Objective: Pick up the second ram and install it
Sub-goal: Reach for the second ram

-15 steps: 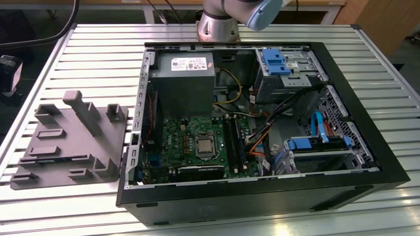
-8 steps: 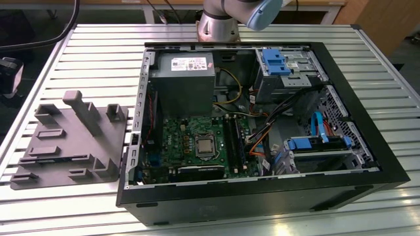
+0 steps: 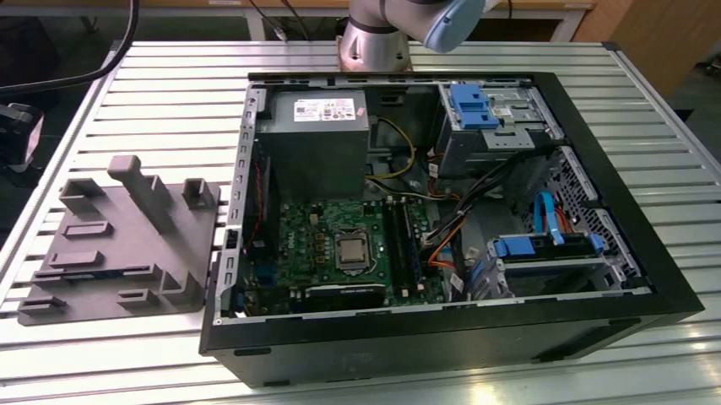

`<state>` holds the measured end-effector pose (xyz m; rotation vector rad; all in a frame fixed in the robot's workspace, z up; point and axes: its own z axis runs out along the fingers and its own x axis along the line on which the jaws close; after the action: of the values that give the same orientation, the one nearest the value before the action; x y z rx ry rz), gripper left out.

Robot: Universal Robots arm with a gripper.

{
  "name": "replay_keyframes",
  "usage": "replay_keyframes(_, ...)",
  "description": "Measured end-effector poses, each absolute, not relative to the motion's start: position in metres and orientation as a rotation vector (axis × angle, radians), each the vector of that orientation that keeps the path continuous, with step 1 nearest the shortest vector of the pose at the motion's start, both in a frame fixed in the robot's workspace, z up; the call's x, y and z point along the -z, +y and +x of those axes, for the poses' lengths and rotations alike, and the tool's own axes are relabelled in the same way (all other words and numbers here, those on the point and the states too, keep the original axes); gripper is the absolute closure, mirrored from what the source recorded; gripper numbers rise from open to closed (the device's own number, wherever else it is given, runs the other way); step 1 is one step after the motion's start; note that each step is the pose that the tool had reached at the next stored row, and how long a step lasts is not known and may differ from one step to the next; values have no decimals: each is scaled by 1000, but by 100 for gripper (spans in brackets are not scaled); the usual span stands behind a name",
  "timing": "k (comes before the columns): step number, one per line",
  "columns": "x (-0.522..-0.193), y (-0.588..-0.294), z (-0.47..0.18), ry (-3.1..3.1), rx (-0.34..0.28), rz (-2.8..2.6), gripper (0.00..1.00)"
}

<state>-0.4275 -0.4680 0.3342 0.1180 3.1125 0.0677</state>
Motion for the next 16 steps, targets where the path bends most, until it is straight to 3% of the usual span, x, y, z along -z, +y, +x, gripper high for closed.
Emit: replay_keyframes(16, -324, -470, -428, 3113, -68, 118, 89)
